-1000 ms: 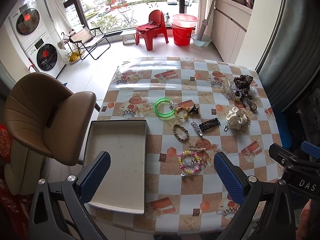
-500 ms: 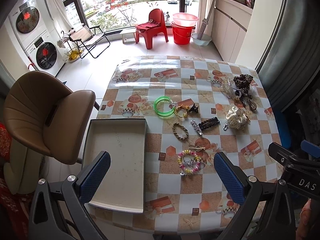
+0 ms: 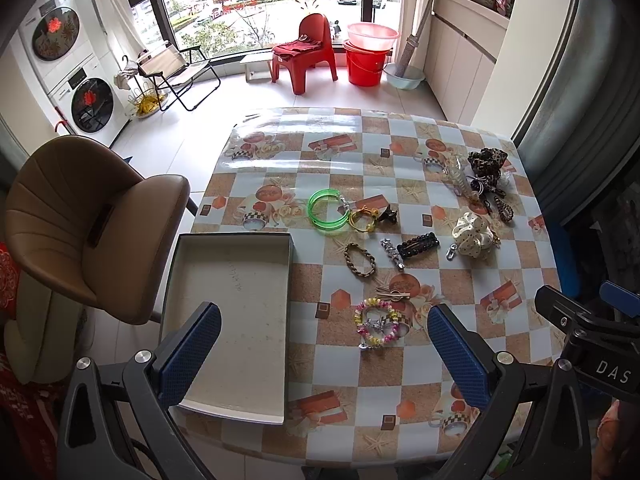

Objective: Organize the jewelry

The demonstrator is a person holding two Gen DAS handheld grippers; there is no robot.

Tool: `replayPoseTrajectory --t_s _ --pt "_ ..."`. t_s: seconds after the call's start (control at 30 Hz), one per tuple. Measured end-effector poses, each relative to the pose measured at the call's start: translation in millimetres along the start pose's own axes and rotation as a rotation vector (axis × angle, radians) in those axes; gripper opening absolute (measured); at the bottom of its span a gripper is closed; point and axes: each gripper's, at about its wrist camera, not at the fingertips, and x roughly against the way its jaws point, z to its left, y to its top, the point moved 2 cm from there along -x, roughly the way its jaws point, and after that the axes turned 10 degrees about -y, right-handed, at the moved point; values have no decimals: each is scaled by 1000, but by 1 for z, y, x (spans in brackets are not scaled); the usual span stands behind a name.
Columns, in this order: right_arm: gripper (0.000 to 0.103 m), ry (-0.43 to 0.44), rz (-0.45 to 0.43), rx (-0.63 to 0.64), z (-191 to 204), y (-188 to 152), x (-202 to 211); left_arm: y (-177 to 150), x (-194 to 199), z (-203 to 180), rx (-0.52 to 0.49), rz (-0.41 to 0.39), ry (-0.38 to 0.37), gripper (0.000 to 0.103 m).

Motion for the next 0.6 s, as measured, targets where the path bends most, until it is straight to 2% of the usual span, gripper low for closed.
replayPoseTrajectory --t_s 0.6 --pt "103 -2 0 0 1 0 0 1 0 2 1 1 -4 103"
